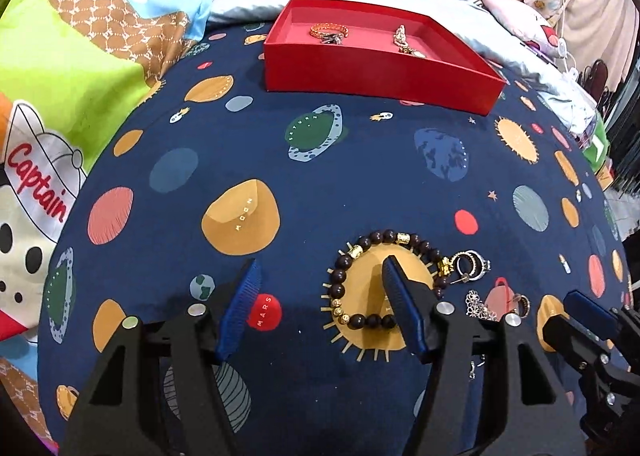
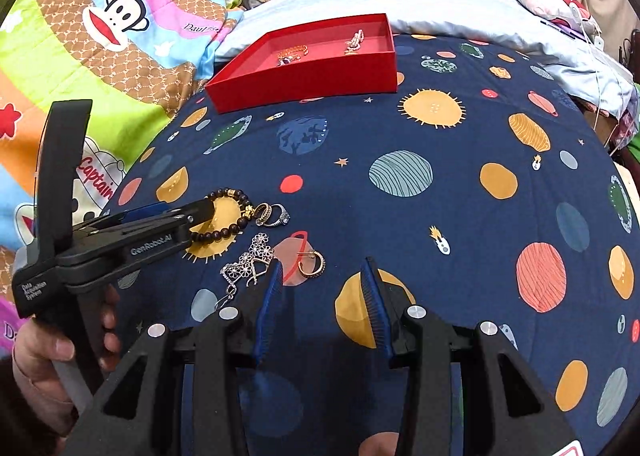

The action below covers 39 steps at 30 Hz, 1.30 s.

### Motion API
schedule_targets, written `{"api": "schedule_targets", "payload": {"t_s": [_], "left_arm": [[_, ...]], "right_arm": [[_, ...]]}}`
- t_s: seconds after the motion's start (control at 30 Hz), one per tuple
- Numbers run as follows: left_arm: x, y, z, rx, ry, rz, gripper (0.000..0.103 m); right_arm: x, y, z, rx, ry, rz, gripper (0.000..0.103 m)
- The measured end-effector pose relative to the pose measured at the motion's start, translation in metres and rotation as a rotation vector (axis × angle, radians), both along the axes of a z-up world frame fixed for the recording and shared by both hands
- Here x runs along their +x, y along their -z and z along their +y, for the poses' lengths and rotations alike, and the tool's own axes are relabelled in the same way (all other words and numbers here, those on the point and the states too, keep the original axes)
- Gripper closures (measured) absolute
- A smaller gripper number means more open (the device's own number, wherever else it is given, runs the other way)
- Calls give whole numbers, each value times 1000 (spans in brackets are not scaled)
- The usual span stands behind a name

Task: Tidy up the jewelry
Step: 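Close the left tool on the dark bead bracelet while the right tool moves toward the silver necklace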

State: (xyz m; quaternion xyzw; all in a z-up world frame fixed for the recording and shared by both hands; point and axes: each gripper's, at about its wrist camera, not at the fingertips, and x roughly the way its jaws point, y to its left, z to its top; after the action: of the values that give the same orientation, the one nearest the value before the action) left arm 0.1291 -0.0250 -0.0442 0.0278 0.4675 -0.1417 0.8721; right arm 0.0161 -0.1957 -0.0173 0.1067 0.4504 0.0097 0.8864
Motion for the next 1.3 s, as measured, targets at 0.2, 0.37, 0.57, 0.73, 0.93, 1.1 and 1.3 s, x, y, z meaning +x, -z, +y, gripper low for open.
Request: {"api": "schedule_targets", "payload": {"t_s": [0.2,0.37,0.57,0.73,0.93,1.1,1.3], "left_arm": [[0,1,-4,27,-6,-19,45],[-3,2,-6,57,-9,-48,52],[-5,2,-9,59,1,-68,65],[-7,2,-14,61,17,-82,76],[-9,1,-17,50,34,-86,90],[-8,0,-13,17,46,-67,96],[-10,-4,-2,-33,53,-26,96]], "right_arm": [[1,1,0,5,1,6,63],[1,1,-1,6,2,5,63],[1,2,-3,6,3,13,63],[3,6,-2,8,-3,19,63],[6,8,-1,15,-3,23,63],[7,8,-1,12,-7,21,63],[7,8,-1,10,-8,23,63]]}}
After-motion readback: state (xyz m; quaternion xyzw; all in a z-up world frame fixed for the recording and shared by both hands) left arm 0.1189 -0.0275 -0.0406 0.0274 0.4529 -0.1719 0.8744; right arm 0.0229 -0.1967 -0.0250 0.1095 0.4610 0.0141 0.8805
